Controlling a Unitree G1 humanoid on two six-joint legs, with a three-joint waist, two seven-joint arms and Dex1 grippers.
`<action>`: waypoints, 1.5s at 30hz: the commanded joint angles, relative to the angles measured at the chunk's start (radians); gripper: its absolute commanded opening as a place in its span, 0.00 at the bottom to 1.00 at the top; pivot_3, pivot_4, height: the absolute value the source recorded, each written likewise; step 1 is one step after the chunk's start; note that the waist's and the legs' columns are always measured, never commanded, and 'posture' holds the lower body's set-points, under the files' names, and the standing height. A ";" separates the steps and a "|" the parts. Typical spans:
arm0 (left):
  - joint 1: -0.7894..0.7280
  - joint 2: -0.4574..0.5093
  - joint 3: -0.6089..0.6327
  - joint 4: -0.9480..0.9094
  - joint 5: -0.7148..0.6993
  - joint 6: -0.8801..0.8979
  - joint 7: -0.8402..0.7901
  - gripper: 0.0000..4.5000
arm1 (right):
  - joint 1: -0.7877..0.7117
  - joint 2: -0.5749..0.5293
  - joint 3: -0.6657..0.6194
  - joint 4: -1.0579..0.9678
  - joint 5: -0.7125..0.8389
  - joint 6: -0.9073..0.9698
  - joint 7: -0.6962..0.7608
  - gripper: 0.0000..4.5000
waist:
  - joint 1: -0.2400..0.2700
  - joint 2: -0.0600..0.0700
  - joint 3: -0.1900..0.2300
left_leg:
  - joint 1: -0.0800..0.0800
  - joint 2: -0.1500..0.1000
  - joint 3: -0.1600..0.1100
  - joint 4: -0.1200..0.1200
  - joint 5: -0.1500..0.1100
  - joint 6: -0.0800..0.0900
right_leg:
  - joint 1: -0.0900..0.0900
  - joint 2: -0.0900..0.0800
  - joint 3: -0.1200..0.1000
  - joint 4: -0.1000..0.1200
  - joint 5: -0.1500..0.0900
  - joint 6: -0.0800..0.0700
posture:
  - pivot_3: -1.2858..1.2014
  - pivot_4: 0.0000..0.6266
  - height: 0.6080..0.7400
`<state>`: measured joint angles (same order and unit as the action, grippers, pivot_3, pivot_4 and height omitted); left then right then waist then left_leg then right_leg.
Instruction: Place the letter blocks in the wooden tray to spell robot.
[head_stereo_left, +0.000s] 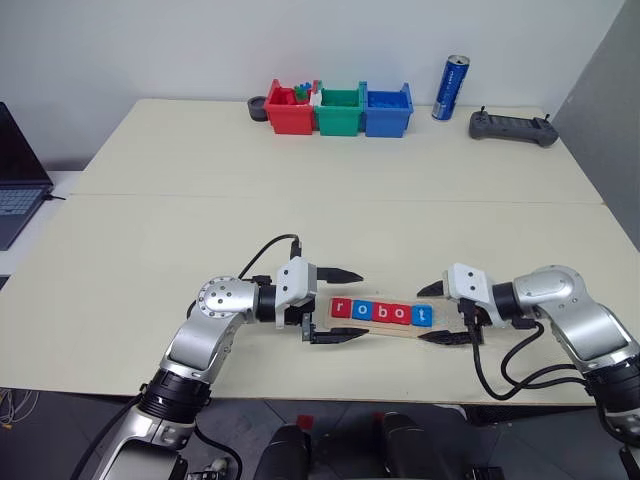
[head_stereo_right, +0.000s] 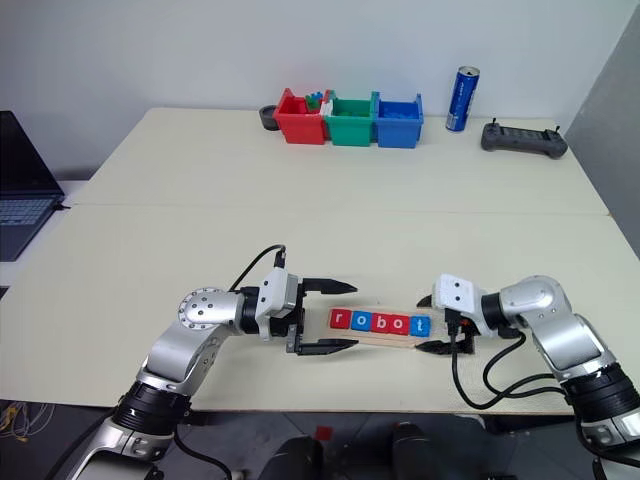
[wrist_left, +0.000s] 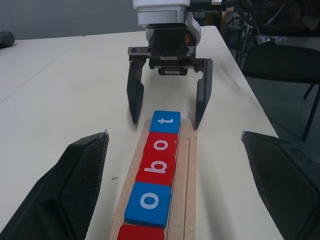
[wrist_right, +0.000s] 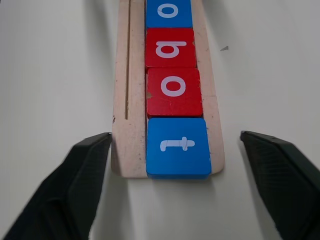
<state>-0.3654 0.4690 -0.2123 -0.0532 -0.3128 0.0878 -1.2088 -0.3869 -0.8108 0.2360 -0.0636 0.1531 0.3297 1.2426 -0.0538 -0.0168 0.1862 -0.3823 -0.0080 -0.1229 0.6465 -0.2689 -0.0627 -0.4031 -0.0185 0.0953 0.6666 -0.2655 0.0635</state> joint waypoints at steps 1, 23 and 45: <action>-0.008 0.001 0.000 -0.036 -0.012 -0.003 0.004 1.00 | -0.024 -0.012 -0.053 -0.031 0.041 0.024 0.004 0.99 | 0.000 0.000 0.000 | 0.000 0.000 0.000 0.000 0.000 0.000 | 0.000 0.000 0.000 0.000 0.000 0.000 | 0.52 0.24 1.00; -0.018 0.000 -0.003 -0.026 -0.010 -0.003 -0.002 1.00 | 0.097 -0.074 -0.109 -0.019 0.048 -0.060 0.003 0.01 | 0.002 0.000 0.000 | 0.000 0.000 0.000 0.000 0.000 0.000 | 0.000 0.000 0.000 0.001 0.000 0.000 | 0.52 0.24 1.00; -0.011 0.004 0.000 -0.037 -0.009 0.005 0.005 1.00 | 0.049 -0.014 -0.080 -0.038 0.046 -0.023 0.002 0.01 | 0.002 0.000 0.000 | 0.000 0.000 0.000 0.000 0.000 0.000 | 0.000 0.000 0.000 0.001 0.000 0.000 | 0.52 0.24 1.00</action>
<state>-0.3772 0.4688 -0.2128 -0.0497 -0.3126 0.0986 -1.2091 -0.3239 -0.8218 0.1642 -0.0663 0.1803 0.3032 1.2412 -0.0515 -0.0168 0.1862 -0.3822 -0.0080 -0.1228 0.6468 -0.2689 -0.0627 -0.4032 -0.0185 0.0954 0.6675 -0.2655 0.0635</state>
